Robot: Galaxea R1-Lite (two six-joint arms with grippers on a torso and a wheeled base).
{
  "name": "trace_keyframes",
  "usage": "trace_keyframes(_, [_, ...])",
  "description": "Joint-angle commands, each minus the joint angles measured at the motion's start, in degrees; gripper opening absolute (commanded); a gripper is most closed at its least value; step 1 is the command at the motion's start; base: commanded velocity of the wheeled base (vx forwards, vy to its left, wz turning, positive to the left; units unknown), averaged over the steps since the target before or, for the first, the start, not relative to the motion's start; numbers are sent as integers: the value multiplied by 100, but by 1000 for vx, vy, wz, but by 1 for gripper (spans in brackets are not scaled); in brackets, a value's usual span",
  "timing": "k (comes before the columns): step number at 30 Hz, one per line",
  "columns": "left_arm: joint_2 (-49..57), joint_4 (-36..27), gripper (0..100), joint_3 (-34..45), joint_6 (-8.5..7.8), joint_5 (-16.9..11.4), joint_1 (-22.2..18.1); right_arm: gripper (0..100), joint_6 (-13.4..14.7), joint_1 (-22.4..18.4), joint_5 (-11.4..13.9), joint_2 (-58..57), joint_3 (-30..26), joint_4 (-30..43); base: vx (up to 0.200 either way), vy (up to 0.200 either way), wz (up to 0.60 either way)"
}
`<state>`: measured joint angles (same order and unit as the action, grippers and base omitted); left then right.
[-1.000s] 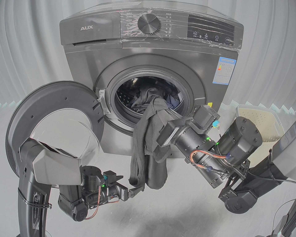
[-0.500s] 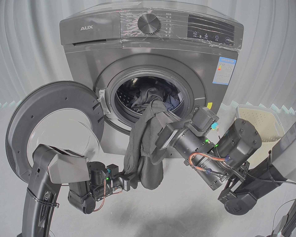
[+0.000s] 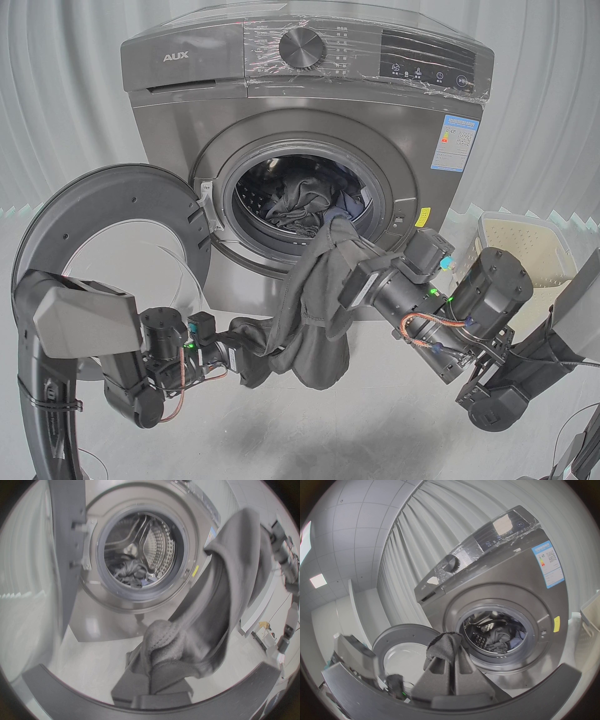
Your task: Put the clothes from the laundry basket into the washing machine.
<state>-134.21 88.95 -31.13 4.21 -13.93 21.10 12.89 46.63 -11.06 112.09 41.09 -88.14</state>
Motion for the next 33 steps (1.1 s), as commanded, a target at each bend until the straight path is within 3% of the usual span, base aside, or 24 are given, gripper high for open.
trace_keyframes(1, [1881, 25, 0, 1215, 1, -250, -247, 0, -32, -514, 95, -399, -910, -2, 0, 0, 0])
trace_keyframes(3, [2250, 8, 0, 1426, 19, -364, -388, 0, -49, -629, 183, -495, -1068, -2, 0, 0, 0])
trace_keyframes(6, [2513, 8, 0, 1426, -25, -391, -449, 0, -295, -963, 271, -487, -1104, -2, 0, 0, 0])
trace_keyframes(13, [3234, -1, 0, 1233, -25, -382, -519, 0, -392, -1648, 543, -662, -1508, -2, 0, 0, 0])
trace_keyframes(16, [3498, -1, 0, 1118, 10, -356, -484, 0, -454, -1727, 657, -671, -1666, -2, 0, 0, 0])
trace_keyframes(22, [3761, -1, 0, 1022, 1, -329, -247, 0, -462, -1675, 649, -645, -1754, -2, 0, 0, 0])
trace_keyframes(33, [3814, -1, 0, 899, 10, -312, -291, 0, -577, -1842, 649, -750, -1851, -2, 0, 0, 0])
